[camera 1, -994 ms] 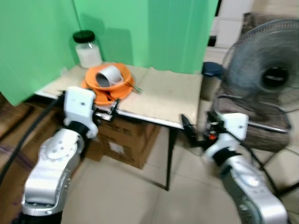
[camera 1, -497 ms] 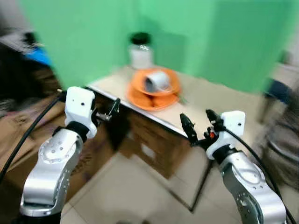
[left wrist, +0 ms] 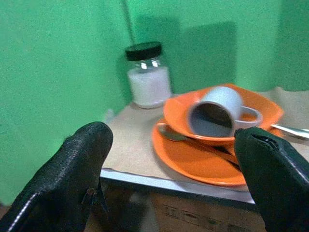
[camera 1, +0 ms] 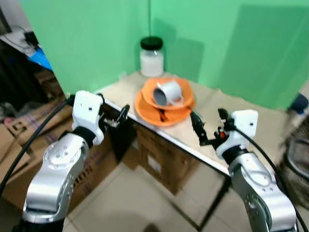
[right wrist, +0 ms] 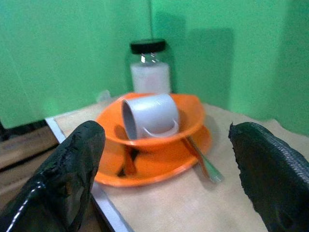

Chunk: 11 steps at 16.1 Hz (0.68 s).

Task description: Setting the table

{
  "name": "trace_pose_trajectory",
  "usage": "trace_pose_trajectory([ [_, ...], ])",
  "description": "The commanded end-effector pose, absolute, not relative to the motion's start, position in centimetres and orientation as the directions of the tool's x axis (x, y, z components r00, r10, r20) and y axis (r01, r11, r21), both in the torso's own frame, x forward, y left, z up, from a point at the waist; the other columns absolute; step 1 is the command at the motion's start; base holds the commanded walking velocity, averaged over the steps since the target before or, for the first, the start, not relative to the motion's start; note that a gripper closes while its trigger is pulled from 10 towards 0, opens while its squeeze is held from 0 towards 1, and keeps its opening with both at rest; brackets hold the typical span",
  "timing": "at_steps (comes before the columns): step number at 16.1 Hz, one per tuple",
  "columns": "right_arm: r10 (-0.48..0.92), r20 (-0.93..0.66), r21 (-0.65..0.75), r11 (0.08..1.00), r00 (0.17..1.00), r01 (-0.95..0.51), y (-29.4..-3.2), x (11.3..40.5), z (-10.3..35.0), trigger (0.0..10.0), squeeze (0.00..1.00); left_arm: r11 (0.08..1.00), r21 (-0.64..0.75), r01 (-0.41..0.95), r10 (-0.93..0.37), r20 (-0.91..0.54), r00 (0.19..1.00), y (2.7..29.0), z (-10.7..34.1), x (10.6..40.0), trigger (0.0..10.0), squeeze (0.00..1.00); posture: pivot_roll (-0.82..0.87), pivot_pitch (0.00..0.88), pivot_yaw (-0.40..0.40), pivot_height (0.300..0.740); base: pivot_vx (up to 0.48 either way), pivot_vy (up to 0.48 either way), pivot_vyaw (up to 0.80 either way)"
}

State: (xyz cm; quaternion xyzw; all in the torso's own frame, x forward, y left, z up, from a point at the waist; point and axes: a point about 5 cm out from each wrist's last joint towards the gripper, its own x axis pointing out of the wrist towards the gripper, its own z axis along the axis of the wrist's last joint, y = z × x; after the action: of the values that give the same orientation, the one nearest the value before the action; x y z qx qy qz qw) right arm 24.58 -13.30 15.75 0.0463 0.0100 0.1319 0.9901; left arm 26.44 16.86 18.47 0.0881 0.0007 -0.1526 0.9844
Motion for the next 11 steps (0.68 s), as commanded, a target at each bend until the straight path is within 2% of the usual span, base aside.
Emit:
trace_pose_trajectory([
  [1, 0.285, -0.002, 0.084, 0.955, 0.959, -0.284, -12.47, 24.79, 15.97, 10.0, 0.0, 0.94, 0.184, 0.286, -0.288, -0.017, 0.958, 17.38, 18.92, 26.54, 10.0, 0.0, 0.09, 0.0, 0.017, 0.74, 0.352, 0.0, 0.0],
  [11, 0.316, -0.024, 0.047, 0.948, 0.949, -0.314, -12.02, 25.01, 16.03, 10.0, 0.0, 0.931, 0.189, 0.311, -0.311, -0.035, 0.95, 17.27, 18.56, 26.28, 10.0, 0.0, 0.08, 0.0, 0.015, 0.74, 0.352, 0.0, 0.0],
])
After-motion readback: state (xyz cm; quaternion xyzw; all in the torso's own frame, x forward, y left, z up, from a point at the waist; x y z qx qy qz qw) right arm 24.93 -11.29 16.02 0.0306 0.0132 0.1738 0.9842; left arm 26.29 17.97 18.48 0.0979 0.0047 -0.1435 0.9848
